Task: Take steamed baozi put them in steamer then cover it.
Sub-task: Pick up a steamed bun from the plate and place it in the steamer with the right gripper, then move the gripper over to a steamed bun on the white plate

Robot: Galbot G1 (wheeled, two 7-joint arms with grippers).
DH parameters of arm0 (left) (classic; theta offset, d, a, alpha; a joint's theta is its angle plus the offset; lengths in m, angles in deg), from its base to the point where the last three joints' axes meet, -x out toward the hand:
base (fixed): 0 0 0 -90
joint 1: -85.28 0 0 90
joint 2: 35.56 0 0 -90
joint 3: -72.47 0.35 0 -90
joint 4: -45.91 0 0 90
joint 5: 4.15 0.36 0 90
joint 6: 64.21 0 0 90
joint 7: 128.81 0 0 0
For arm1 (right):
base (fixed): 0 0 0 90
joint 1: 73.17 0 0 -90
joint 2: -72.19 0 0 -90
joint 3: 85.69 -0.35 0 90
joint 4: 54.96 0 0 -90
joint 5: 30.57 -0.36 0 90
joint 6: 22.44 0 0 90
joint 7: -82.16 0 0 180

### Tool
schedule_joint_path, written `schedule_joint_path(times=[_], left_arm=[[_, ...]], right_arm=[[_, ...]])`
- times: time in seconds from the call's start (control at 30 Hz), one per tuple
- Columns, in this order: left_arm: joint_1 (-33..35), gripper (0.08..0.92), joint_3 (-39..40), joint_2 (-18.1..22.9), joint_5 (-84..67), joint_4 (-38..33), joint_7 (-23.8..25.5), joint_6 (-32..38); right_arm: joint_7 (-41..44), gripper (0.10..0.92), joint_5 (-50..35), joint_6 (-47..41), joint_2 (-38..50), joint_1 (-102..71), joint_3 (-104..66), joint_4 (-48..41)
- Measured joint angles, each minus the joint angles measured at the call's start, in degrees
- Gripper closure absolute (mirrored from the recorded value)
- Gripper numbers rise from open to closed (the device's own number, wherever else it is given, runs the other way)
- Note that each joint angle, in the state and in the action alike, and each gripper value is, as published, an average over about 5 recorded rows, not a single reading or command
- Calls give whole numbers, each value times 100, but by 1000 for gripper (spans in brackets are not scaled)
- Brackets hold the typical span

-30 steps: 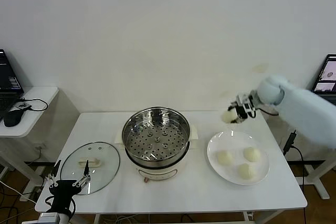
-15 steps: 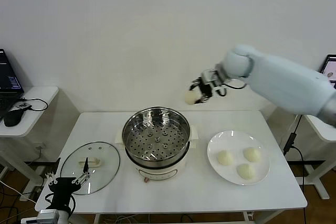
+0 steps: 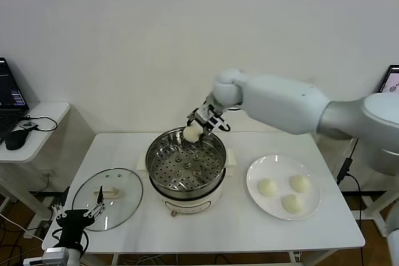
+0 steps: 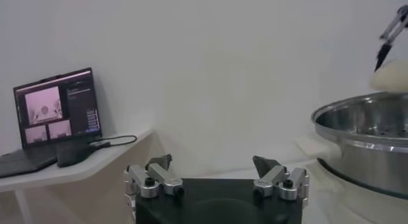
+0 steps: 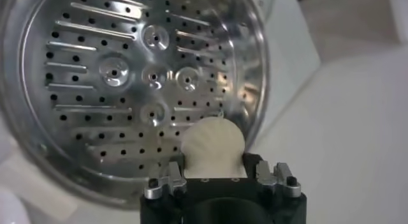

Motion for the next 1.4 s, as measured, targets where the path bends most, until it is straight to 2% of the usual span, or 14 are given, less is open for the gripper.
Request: schedule_joint_path(times=[0.53, 0.63, 0.8, 0.9, 1.13, 1.4], left_arm=[[-38, 177, 1, 3, 1, 15, 15, 9], [-39, 177, 15, 12, 8, 16, 16, 9], [-18, 177, 24, 24, 20, -3, 23, 3], [2, 177, 18, 18, 22, -36, 31, -5], [38, 177, -6, -43, 5, -111, 58, -21], [-20, 177, -10, -148, -31, -145, 77, -100]], right_arm=[[-393, 444, 1015, 967, -562, -428, 32, -750], [-425, 401, 1085, 1063, -570, -433, 44, -775], [-412, 263, 1049, 1101, -504, -347, 75, -714], [-342, 214, 884, 1034, -393, -189, 112, -575], [32, 203, 33, 141, 260, 444, 224, 248], [395, 203, -698, -1494, 1760, 958, 281, 1640]])
